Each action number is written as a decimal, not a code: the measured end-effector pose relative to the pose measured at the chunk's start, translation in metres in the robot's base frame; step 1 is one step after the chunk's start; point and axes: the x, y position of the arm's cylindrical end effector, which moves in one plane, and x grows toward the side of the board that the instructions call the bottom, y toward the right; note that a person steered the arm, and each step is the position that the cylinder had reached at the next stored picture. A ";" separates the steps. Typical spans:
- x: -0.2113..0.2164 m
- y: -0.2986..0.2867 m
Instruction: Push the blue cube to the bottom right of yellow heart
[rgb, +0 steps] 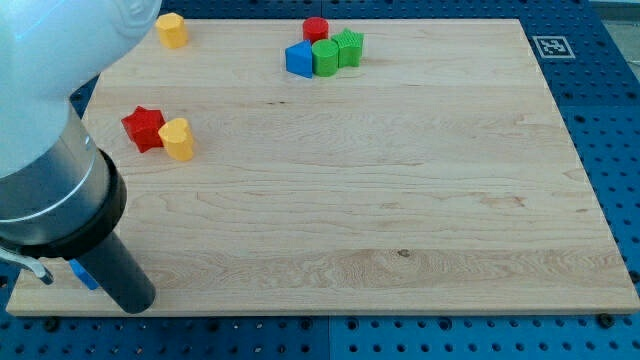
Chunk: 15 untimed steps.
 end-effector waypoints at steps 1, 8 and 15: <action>0.000 -0.011; -0.001 -0.100; -0.028 -0.027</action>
